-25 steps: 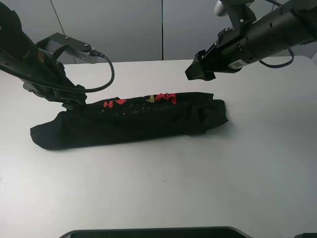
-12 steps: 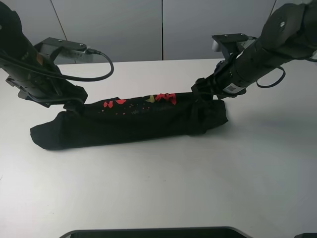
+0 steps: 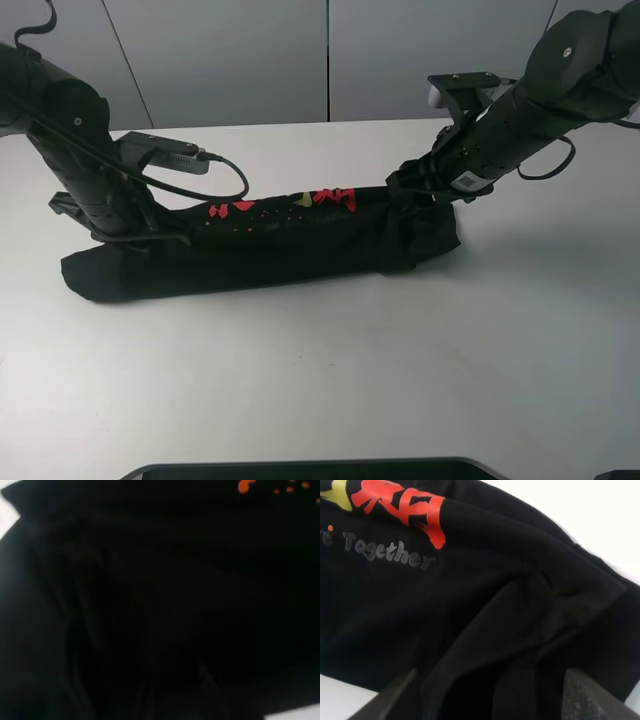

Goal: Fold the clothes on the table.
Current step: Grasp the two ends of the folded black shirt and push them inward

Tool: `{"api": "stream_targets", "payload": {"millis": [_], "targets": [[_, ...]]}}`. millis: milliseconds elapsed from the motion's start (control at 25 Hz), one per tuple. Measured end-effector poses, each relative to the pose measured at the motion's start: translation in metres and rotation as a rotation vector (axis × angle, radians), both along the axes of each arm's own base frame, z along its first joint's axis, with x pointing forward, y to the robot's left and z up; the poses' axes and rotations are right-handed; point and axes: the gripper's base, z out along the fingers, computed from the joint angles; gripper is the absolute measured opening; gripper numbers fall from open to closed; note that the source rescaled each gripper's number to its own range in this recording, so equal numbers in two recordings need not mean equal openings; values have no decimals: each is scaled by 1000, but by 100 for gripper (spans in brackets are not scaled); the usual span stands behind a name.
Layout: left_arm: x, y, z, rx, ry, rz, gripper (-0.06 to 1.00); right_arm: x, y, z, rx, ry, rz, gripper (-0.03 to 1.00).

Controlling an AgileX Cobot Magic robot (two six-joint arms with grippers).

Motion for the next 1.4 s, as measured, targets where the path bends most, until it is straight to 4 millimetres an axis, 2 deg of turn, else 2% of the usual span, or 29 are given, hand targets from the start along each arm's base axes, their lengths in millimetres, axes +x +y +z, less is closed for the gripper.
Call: {"api": "stream_targets", "payload": {"millis": [160, 240, 400, 520, 640, 1000, 1160, 1240, 1280, 1320, 1400], "targets": [[3, 0, -13, 21, 7, -18, 4, 0, 0, 0, -5, 2, 5, 65], [4, 1, -18, 37, 10, -23, 1, 0, 0, 0, -5, 2, 5, 65], [5, 2, -28, 57, 24, -16, 0, 0, 0, -1, -5, 4, 5, 66], [5, 2, -33, 66, 34, -17, 0, 2, 0, -6, -10, 5, 1, 73], [6, 2, -36, 72, 43, -15, 0, 4, 0, -18, -23, 19, -7, 78], [6, 2, -37, 81, 51, -13, 0, 18, -7, -71, -77, 79, -58, 78], [7, 2, -38, 83, 50, -16, 0, 30, -6, -80, -77, 81, -67, 78], [7, 2, -38, 83, 48, -18, 0, 35, -5, -82, -74, 75, -72, 74], [7, 2, -38, 84, 48, -19, 0, 38, -4, -82, -72, 69, -73, 68], [7, 2, -38, 84, 48, -19, 0, 39, -4, -83, -70, 66, -81, 60], [7, 2, -38, 84, 48, -19, 0, 42, -4, -83, -55, 69, -104, 34]]}}
